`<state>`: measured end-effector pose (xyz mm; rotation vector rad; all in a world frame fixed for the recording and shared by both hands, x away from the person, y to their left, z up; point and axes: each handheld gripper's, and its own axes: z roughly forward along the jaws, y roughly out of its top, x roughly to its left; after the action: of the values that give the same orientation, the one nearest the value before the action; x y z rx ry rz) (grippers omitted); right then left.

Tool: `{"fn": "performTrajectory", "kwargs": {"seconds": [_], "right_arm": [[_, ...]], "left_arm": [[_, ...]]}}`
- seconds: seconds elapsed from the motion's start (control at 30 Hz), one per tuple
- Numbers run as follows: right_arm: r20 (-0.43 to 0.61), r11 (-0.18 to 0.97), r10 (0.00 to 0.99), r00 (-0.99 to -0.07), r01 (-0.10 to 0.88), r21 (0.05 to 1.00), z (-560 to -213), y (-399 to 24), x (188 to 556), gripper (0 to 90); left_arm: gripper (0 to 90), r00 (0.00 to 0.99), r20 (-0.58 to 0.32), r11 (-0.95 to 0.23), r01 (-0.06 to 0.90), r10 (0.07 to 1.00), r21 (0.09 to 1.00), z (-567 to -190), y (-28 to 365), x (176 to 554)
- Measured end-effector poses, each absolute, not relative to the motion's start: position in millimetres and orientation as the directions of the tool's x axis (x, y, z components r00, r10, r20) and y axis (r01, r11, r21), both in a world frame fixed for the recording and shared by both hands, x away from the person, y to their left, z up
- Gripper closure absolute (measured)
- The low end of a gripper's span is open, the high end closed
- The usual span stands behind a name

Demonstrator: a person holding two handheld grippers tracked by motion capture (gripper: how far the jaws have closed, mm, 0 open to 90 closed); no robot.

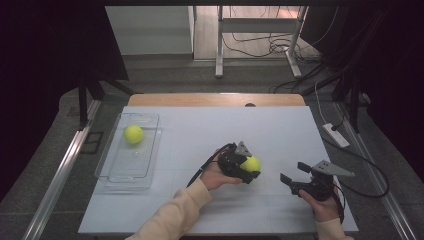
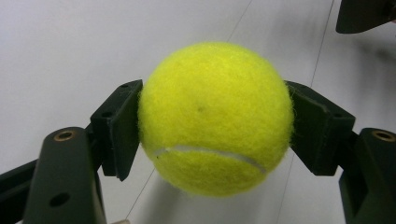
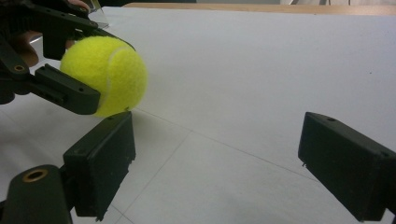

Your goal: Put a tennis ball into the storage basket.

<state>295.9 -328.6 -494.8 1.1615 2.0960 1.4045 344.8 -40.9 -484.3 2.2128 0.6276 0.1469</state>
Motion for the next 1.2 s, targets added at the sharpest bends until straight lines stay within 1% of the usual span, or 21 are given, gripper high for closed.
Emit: {"fn": "performTrajectory", "kwargs": {"seconds": [0.6,1.2], "right_arm": [[0.138,0.175,0.791,-0.596,0.436,0.883,-497,-326,298,11.1],[0.132,0.18,0.794,-0.593,0.437,0.881,-497,-328,297,11.0]], "left_arm": [[26.7,0.842,-0.088,-0.513,0.404,0.532,0.758,-476,-17,344],[26.8,0.836,-0.085,-0.474,0.388,0.542,0.79,-464,5,340]]}}
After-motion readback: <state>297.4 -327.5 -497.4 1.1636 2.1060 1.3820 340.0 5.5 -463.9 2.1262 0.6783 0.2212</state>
